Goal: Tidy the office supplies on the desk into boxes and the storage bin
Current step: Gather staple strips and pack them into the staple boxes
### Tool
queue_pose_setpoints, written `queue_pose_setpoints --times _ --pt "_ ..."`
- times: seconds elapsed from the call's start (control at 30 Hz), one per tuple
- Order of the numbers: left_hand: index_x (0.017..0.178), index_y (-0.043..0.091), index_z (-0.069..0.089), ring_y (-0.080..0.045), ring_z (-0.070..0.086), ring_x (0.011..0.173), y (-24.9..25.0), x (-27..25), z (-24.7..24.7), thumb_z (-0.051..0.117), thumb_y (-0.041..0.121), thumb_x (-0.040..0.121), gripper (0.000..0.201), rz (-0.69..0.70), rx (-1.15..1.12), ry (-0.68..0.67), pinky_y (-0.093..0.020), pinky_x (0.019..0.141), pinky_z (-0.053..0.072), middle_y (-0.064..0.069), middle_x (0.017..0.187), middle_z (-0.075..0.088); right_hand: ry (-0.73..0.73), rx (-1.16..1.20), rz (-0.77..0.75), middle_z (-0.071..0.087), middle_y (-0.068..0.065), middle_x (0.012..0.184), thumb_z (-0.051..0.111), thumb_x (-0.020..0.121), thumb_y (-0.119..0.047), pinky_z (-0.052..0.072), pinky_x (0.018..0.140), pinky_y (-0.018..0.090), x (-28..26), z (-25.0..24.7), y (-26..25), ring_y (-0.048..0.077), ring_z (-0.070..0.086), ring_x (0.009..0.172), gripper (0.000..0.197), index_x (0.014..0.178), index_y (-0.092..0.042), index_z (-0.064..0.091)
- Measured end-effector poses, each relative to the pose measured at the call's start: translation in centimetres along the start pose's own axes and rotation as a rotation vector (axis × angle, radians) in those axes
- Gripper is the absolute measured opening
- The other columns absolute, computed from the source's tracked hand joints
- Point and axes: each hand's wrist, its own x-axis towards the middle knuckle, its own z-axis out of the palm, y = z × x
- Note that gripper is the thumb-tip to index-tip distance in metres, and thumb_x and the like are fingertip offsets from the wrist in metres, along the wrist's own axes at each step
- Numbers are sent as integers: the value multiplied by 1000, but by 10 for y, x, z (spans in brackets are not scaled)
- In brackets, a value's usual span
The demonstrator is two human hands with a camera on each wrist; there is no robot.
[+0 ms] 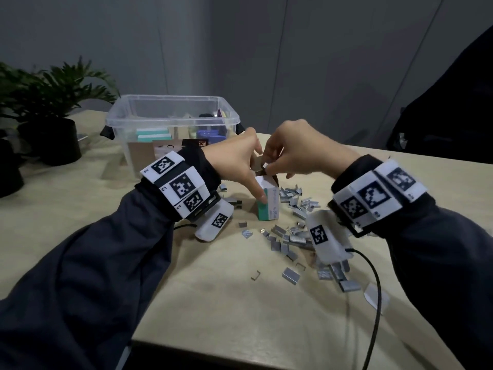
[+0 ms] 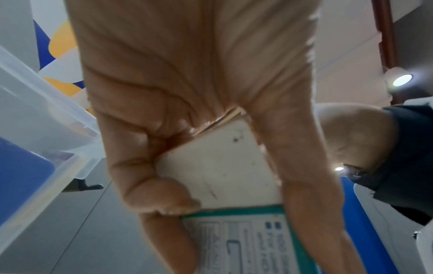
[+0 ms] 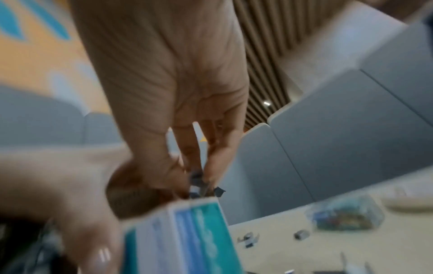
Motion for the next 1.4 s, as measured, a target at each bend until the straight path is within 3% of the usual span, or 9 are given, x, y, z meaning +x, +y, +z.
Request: queue_pose_setpoints --times 0.13,0.33,0.43,0.53,0.67,0.77,0.97,1.1,1.4 --pt "114 6 42 -10 57 88 0 0 0 94 25 53 83 39 -4 14 -22 67 51 -4 105 55 92 -313 -165 61 -1 76 76 76 -15 46 64 29 -1 14 -8 23 61 78 12 87 -18 76" --pt "117 14 41 -3 56 92 -12 6 -1 93 21 55 82 29 -90 -43 -21 71 45 3 108 65 -181 -6 -54 70 -5 70 79 80 -11 46 50 9 0 6 -5 -1 65 50 8 86 -6 76" --pt "119 18 50 -6 56 105 -15 8 -1 91 16 60 71 74 -92 -66 -21 85 48 5 113 62 -95 89 -29 71 2 72 79 82 -18 45 44 10 -4 -5 -5 0 66 50 13 81 -6 75" --pt "103 27 59 2 57 88 -16 9 -3 85 11 70 45 81 -33 -104 -5 69 43 13 102 61 59 50 -20 72 3 66 78 83 -24 52 47 18 -14 -22 5 6 68 50 18 75 -9 71" --pt "121 31 56 -13 53 108 -17 7 -3 87 30 65 64 60 18 -29 -29 87 46 5 122 55 -463 -143 175 75 4 80 89 61 -43 55 52 23 -26 -19 18 13 73 67 50 96 -15 65" --pt "102 28 59 -14 49 106 -12 3 -1 86 47 57 56 44 81 86 -29 77 39 1 116 51 -667 -264 190 71 7 98 91 54 -47 60 59 28 -32 3 22 19 72 79 70 109 -22 56" --pt "70 25 68 -15 39 96 0 2 4 73 72 55 49 -7 258 182 -35 77 35 5 92 40 -623 -251 91 73 10 90 85 74 -28 55 52 22 -28 23 23 21 72 72 36 100 -13 65" --pt "80 27 76 -20 38 100 2 3 5 69 70 66 46 -29 342 142 -36 76 33 5 88 42 -573 -306 44 73 6 86 86 71 -33 47 44 18 -28 29 25 6 61 46 36 96 -13 68" --pt "99 24 70 -27 32 111 1 0 5 50 57 90 40 -138 405 -51 -38 86 32 -5 112 37 -532 -222 -1 66 -5 82 88 66 -34 53 54 25 -30 29 39 20 68 70 37 90 -26 62"
